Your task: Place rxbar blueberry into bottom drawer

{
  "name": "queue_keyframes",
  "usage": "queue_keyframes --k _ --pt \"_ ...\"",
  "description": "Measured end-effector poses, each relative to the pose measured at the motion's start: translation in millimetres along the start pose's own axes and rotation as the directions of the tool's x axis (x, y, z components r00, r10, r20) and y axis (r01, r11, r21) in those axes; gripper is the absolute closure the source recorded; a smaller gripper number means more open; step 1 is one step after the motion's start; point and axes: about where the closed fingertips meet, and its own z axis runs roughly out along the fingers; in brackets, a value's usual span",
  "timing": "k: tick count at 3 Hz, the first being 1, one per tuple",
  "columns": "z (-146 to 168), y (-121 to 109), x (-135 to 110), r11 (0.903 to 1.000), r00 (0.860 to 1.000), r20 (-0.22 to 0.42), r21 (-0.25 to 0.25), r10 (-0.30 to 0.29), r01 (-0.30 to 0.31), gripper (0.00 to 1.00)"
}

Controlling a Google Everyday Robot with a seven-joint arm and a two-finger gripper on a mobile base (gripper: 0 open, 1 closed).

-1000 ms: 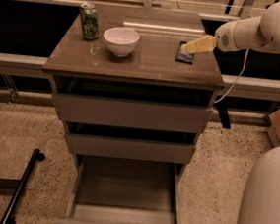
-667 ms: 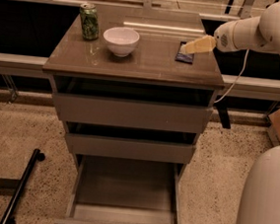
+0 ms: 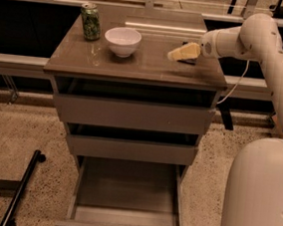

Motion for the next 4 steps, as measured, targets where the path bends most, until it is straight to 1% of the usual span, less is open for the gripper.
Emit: queue_keyframes --k 1,2,3,4 --pt "15.5 1.2 4.3 0.9997 1.0 0.011 -0.016 0.017 -0.017 0.0" --pt "21.9 -13.4 1.3 0.9992 0.998 0.051 0.008 0.039 -0.04 0.0" --pt "24.5 -27.8 4.7 0.9971 0.995 0.072 0.035 0.064 -0.067 0.0" --pt "26.6 -36.2 11.5 0.9935 0.992 0.077 0.054 0.096 -0.1 0.0"
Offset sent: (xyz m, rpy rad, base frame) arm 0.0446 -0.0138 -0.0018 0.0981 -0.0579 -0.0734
